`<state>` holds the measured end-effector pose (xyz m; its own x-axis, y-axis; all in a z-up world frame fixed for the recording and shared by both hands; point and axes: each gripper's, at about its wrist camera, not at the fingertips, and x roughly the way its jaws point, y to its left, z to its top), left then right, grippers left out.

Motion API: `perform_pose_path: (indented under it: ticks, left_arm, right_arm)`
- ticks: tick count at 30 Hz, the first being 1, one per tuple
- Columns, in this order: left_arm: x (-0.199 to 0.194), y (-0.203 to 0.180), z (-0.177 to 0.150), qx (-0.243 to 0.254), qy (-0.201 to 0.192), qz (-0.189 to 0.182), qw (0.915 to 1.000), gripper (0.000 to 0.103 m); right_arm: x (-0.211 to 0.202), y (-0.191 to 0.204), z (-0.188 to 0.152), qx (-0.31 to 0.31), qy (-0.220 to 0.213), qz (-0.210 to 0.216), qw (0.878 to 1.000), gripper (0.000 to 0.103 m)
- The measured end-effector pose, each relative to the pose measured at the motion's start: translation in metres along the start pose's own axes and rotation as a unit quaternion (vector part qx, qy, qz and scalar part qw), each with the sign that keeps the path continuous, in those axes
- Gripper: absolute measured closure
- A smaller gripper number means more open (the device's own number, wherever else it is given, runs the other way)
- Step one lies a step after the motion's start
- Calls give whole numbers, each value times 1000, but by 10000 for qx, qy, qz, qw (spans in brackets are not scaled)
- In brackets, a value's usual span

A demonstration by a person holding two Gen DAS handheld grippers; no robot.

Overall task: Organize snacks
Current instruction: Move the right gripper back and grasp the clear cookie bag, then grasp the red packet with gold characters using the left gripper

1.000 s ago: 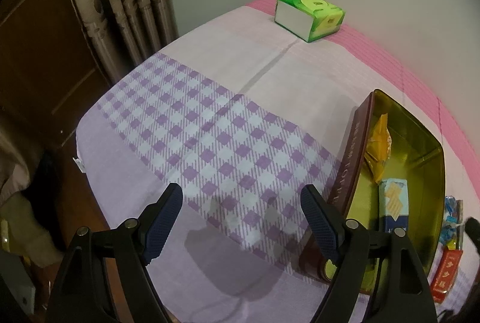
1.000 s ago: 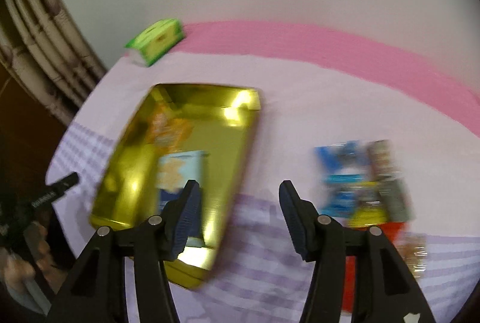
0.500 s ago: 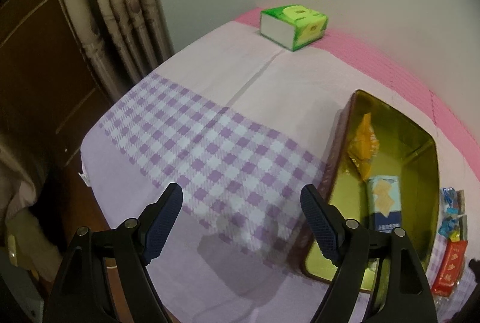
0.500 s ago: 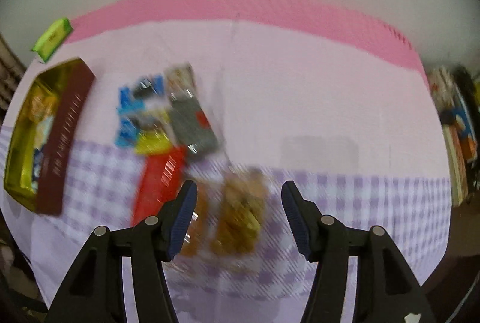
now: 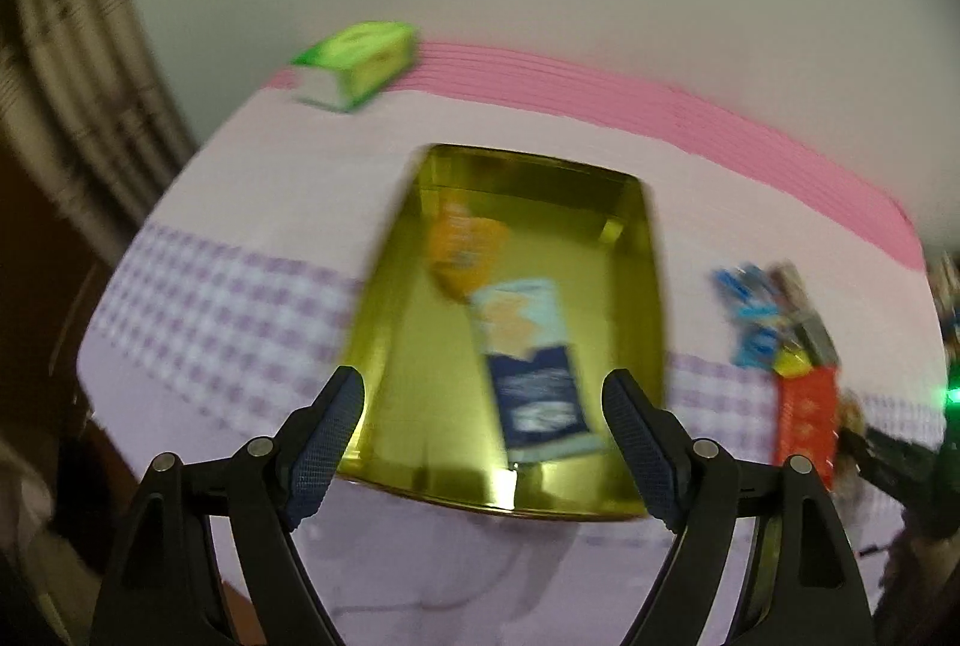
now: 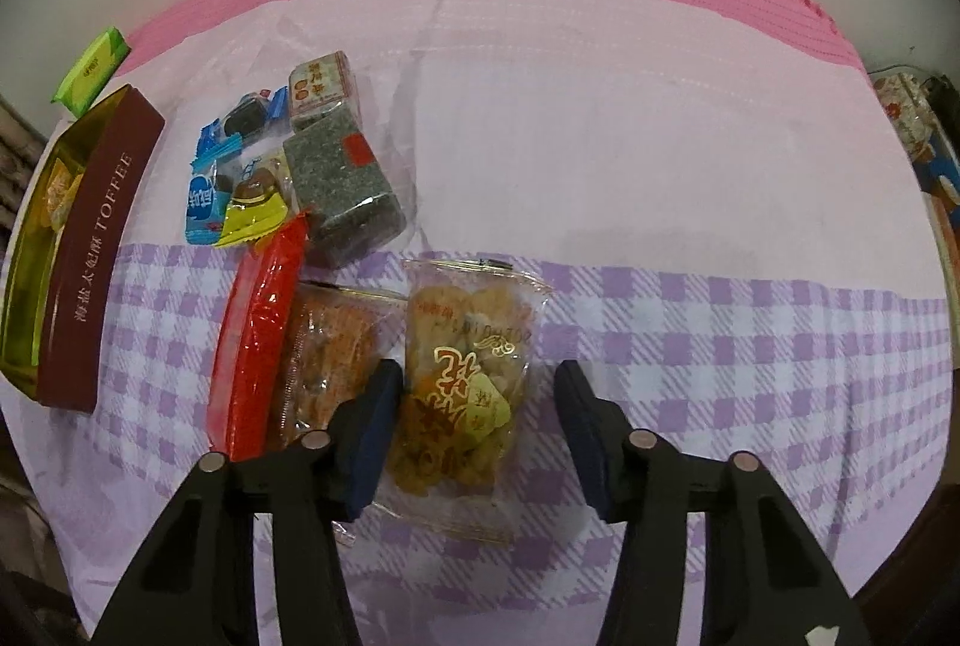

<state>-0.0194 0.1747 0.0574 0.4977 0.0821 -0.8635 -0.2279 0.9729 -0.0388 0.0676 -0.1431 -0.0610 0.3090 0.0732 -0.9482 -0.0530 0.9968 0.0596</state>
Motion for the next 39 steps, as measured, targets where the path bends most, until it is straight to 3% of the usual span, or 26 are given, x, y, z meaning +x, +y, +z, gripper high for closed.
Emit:
perform_pose_path:
  ticks: [5, 9, 15, 21, 27, 33, 39]
  left_arm:
    - [8, -57, -1, 611, 157, -350, 9974, 21]
    - [21, -102, -3, 1037, 416, -790, 9906, 21]
    - [42, -156, -7, 1232, 712, -1322, 9810, 21]
    - [62, -193, -12, 1307, 940, -1555, 9746, 21]
    - [80, -213, -23, 1627, 932, -1234, 9745, 21]
    - [91, -203, -32, 1711, 961, -943, 9760, 21]
    - [97, -193, -36, 1654, 1096, -916, 9758, 21]
  right_arm:
    - [3, -7, -3, -12, -120, 151, 9998, 65]
    - [-2, -16, -6, -27, -206, 40, 9998, 66]
    - [-7, -42, -15, 191, -193, 43, 9996, 66]
    - [-7, -38, -17, 104, -225, -21, 9997, 65]
    - [-6, -39, -17, 83, -228, 31, 9997, 63]
    - [-5, -38, -19, 68, -217, 29, 9997, 61]
    - [-5, -38, -17, 84, -231, 12, 9997, 60]
